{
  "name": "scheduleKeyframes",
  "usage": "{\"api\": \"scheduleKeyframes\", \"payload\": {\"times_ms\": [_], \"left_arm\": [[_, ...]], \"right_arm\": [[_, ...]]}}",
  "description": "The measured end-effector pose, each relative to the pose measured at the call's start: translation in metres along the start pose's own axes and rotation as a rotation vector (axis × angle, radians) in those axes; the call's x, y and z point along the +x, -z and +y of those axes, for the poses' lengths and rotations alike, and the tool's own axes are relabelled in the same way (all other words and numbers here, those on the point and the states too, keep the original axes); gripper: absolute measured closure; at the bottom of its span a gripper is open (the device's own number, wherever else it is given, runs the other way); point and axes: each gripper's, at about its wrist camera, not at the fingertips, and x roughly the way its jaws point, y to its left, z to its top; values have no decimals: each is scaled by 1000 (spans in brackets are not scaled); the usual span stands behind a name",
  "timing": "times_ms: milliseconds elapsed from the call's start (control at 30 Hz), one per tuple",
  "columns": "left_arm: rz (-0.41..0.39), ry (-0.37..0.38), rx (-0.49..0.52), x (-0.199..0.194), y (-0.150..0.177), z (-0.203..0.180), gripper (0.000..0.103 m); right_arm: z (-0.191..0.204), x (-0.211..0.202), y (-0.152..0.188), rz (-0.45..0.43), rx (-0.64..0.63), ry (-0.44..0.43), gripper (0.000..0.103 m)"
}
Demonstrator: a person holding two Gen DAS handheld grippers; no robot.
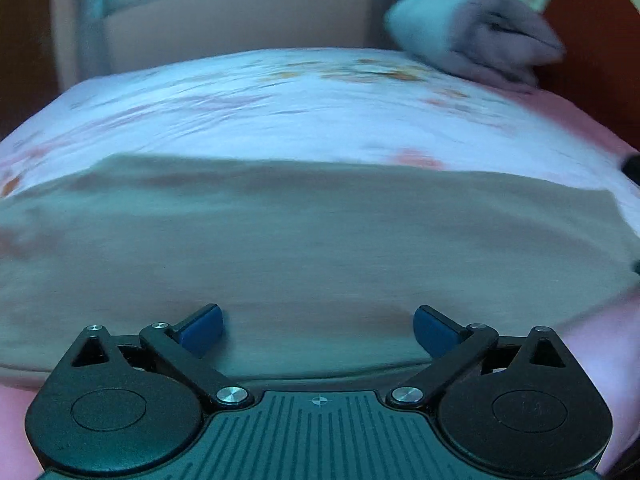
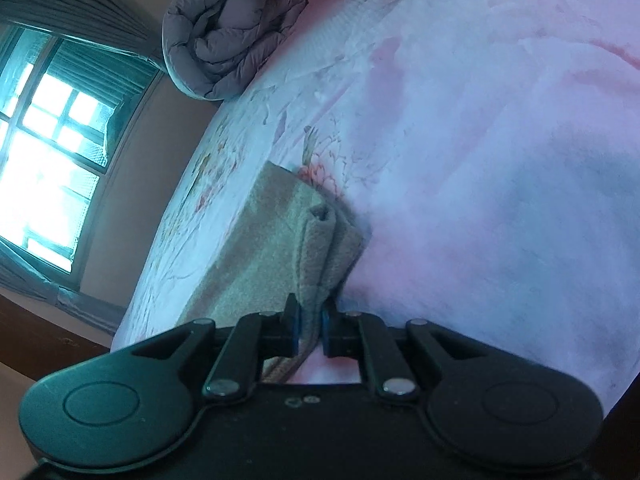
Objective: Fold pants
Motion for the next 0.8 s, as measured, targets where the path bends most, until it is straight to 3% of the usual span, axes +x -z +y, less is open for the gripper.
{"api": "scheduleKeyframes", "payload": {"times_ms": [67, 133, 267, 433, 567, 800], "left_arm": [[0, 30, 27, -1, 2, -28, 2], [-5, -16, 26, -1, 7, -39, 1], [-29, -49, 4, -12, 11, -35, 1], [-4, -70, -11, -5, 13, -36, 0], [-9, -100, -35, -2, 12, -42, 0], [35, -90, -10, 11, 4, -43, 0]], "right_arm": [[-8, -1, -2, 2, 2, -6, 103], [-11, -8, 2, 2, 3, -11, 103], [-11, -8, 2, 1, 2, -11, 103], [-11, -7, 3, -7, -6, -10, 102], [6, -12, 5, -25, -108, 35, 95], [30, -16, 3, -34, -204, 83, 102]]}}
